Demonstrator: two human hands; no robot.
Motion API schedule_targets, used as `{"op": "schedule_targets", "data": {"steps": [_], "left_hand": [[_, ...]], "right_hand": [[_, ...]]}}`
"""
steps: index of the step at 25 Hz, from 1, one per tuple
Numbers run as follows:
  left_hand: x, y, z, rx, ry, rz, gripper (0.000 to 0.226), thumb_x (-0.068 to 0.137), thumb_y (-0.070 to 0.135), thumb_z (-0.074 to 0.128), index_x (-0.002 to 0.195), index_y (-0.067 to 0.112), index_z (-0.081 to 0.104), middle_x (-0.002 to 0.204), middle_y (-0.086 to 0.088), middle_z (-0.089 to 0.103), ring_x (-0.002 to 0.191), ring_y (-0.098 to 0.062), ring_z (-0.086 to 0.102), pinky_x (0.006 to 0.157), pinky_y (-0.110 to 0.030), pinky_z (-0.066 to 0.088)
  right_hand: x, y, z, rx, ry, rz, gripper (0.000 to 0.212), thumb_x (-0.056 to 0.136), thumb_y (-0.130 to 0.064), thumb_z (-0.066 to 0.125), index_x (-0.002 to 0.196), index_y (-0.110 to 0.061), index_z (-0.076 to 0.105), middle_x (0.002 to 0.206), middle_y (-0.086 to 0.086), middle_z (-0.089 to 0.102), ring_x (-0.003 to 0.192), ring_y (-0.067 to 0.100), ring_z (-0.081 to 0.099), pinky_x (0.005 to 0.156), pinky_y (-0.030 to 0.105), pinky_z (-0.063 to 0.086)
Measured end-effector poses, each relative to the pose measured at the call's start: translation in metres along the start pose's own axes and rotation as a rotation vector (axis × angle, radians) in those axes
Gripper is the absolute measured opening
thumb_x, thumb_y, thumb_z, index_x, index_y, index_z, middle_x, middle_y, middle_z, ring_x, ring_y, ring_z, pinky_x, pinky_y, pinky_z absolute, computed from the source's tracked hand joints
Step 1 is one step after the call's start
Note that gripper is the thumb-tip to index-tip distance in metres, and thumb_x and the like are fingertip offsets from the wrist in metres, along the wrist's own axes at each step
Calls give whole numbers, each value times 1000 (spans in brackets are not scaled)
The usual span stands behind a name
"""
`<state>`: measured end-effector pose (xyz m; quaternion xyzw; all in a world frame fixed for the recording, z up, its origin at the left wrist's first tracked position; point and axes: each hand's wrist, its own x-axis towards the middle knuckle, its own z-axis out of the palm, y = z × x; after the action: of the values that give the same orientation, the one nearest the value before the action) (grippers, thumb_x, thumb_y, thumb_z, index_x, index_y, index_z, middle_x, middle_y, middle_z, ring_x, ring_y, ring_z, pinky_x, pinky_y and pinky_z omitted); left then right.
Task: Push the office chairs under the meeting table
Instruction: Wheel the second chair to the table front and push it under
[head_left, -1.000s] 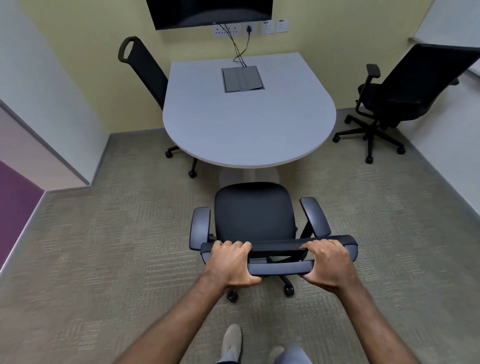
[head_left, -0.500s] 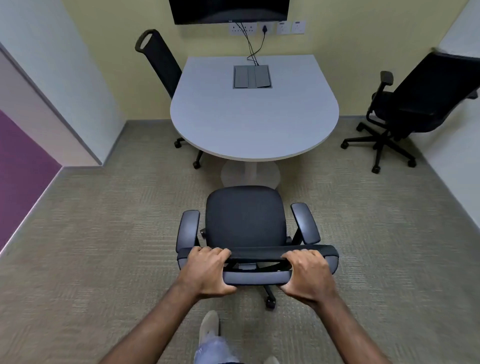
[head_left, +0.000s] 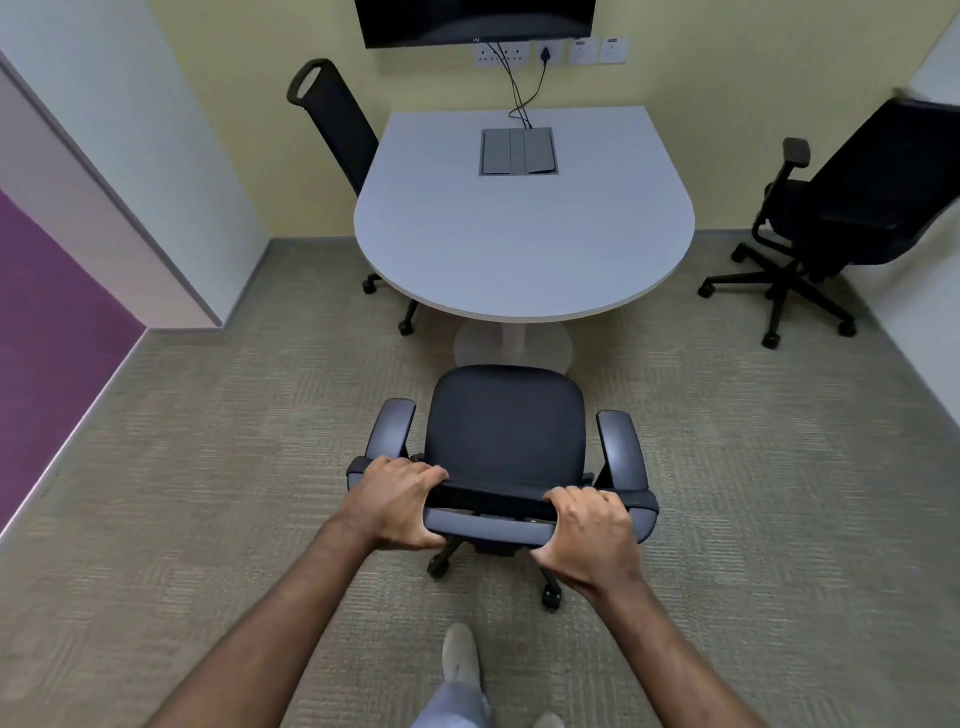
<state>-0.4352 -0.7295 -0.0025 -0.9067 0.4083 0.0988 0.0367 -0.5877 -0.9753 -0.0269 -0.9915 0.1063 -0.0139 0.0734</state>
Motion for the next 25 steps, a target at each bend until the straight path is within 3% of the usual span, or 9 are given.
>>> {"op": "schedule_targets", "data": {"steps": [4, 8, 14, 19, 23, 25], "left_hand": [[32, -18, -7, -6, 18, 25, 78, 63, 80, 53, 125, 32, 59, 108, 12, 71, 99, -18, 66, 87, -40, 48], [65, -37, -16, -10, 30, 57, 83, 64, 85, 47, 126, 32, 59, 108, 11, 70, 98, -18, 65, 88, -41, 49], [106, -64, -25, -13, 47, 89, 81, 64, 83, 50, 125, 30, 58, 109, 10, 70, 98, -18, 66, 85, -39, 48], [121, -60, -22, -29, 61, 63, 87, 64, 87, 50, 130, 30, 56, 115, 8, 69, 104, -21, 65, 89, -42, 47], [112, -48, -11, -101, 38, 16, 98, 60, 87, 47, 143, 35, 50, 137, 11, 63, 126, -21, 59, 115, -56, 32], [110, -50, -12, -80, 29, -16, 101, 57, 89, 45, 144, 36, 49, 139, 12, 62, 126, -22, 59, 116, -60, 29]], "right_hand": [[34, 3, -1, -32, -2, 21, 66, 66, -67, 46, 108, -24, 73, 91, -5, 72, 89, 23, 69, 90, 40, 51], [65, 5, 3, -23, 9, 56, 69, 67, -71, 58, 116, -24, 71, 98, -5, 73, 95, 22, 68, 93, 41, 51], [107, 32, -6, 28, 11, -10, 77, 67, -69, 68, 134, -33, 64, 124, -16, 71, 117, 13, 65, 107, 39, 46], [121, 59, -16, -41, -16, -5, 71, 67, -71, 61, 129, -36, 66, 116, -18, 72, 110, 12, 68, 103, 37, 47], [118, 71, -17, -57, -53, -4, 63, 67, -69, 59, 121, -38, 68, 102, -16, 73, 100, 15, 69, 97, 38, 48], [118, 74, -19, -55, -58, -14, 61, 67, -69, 59, 118, -36, 70, 101, -14, 74, 98, 16, 70, 97, 39, 49]]}}
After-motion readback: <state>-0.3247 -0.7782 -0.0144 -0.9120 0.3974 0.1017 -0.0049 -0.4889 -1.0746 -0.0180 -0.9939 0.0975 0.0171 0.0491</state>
